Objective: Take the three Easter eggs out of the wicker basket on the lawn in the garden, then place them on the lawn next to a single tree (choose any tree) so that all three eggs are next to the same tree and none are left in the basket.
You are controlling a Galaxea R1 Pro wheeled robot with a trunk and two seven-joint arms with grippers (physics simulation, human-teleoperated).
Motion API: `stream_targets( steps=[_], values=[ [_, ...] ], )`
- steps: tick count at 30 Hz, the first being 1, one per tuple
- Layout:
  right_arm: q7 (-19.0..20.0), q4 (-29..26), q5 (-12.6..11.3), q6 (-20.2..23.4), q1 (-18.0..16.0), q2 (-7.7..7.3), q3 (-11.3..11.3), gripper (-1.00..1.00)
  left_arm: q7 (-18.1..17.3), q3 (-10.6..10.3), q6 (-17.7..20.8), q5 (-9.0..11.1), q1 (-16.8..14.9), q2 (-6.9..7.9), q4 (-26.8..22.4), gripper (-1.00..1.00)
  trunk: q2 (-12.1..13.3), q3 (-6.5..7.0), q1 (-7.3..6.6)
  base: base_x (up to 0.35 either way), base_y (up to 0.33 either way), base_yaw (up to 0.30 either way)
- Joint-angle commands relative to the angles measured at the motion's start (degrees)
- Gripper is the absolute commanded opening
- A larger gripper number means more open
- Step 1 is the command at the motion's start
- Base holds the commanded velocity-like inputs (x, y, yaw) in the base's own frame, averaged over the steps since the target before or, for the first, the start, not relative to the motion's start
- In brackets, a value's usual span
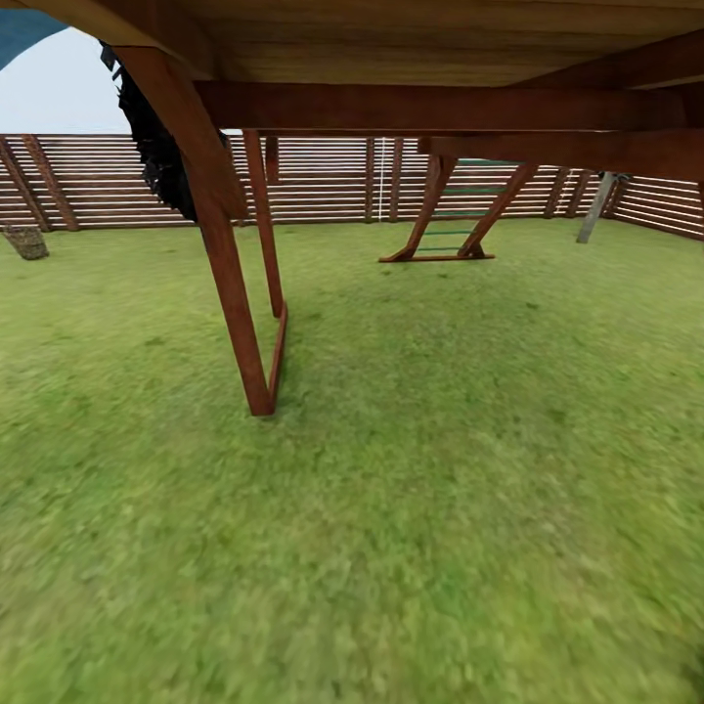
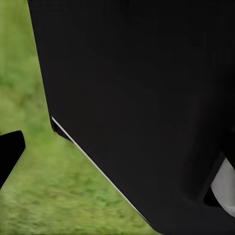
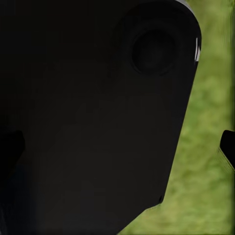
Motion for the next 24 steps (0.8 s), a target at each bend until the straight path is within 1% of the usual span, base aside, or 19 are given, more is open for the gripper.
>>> stream_targets(
  steps=[1, 24],
  values=[
    [0.0, 0.0, 0.3, -0.2, 0.0, -0.03, 0.3, 1.0, -0.1, 0.0, 0.0, 0.0, 0.0, 0.0, -0.1, 1.0, 0.0, -0.04, 0.03, 0.334, 0.0, 0.0],
    [0.0, 0.0, 0.3, -0.2, 0.0, -0.01, 0.3, 1.0, -0.1, 0.0, 0.0, 0.0, 0.0, 0.0, -0.1, 1.0, 0.0, -0.04, 0.03, 0.334, 0.0, 0.0]
  ],
)
